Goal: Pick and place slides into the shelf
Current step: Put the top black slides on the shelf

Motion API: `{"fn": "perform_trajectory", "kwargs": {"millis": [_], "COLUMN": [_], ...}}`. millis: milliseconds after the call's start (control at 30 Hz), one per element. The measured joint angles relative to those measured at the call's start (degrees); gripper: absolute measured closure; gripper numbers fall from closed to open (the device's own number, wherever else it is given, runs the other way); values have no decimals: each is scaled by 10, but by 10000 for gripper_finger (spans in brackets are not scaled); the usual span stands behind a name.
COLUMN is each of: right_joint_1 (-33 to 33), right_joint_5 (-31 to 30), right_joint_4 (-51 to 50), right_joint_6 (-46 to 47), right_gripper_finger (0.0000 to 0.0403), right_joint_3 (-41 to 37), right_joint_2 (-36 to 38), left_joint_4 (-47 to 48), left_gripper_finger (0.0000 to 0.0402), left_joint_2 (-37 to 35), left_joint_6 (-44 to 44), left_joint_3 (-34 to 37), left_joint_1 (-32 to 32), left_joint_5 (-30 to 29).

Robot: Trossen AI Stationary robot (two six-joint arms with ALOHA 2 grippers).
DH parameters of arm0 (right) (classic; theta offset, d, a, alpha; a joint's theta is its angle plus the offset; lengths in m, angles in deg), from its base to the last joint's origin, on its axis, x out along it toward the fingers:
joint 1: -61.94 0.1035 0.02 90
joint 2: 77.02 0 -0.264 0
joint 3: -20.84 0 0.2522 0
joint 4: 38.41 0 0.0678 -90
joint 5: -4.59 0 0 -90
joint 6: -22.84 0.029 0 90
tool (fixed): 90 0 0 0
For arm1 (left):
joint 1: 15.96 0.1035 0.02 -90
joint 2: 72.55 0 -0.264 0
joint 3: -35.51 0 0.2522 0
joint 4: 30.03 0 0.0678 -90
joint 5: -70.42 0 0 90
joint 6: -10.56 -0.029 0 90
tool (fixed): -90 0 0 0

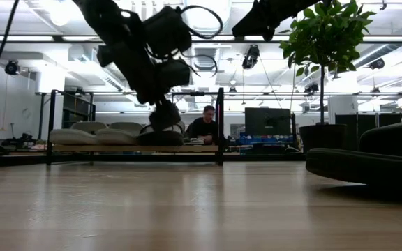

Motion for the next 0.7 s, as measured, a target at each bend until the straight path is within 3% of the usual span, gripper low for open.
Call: {"fn": "perform_trajectory", "kwargs": {"millis": [333, 700], "right_joint_1": [0, 0], "right_joint_5": [0, 2], "right_joint_4": [-1, 1], "right_joint_6": [3, -1], "right_gripper_finger": [333, 321], "right_joint_3": [-1, -7], "right_joint_2": [0, 0], "left_joint_4": [21, 24], "left_gripper_finger": [152, 165], "left_joint_2": [-49, -233], "left_joint_6": [2, -13], "left_joint_3": [4, 42], "left_joint_1": [-16, -54], "left_joint_5": [100, 172]}}
